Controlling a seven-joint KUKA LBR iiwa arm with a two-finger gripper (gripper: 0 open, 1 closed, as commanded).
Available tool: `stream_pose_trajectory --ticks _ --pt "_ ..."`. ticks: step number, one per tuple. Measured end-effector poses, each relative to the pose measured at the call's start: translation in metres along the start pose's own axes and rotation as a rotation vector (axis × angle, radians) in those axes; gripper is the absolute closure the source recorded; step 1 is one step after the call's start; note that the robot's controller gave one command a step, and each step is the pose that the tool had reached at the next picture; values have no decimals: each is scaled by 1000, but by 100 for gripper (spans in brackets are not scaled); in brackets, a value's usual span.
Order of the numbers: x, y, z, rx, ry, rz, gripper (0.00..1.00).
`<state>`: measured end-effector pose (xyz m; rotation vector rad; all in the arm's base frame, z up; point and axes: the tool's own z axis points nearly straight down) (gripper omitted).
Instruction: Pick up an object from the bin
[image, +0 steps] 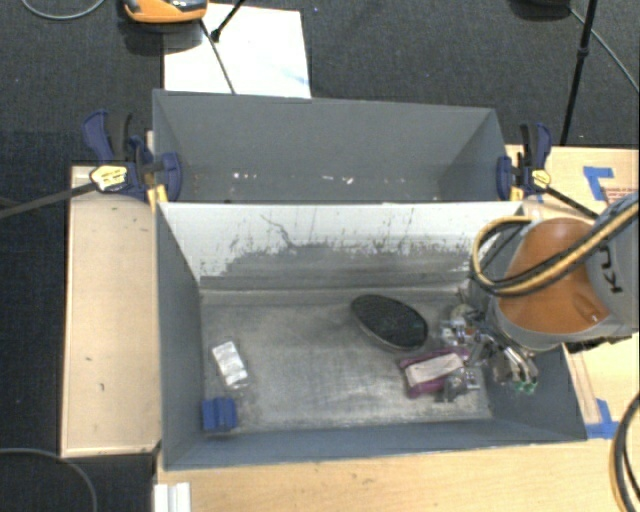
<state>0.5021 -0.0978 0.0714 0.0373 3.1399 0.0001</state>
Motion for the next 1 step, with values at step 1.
stream_pose_trajectory --ticks 1 --pt "2 8 -143 1 -8 -27 100"
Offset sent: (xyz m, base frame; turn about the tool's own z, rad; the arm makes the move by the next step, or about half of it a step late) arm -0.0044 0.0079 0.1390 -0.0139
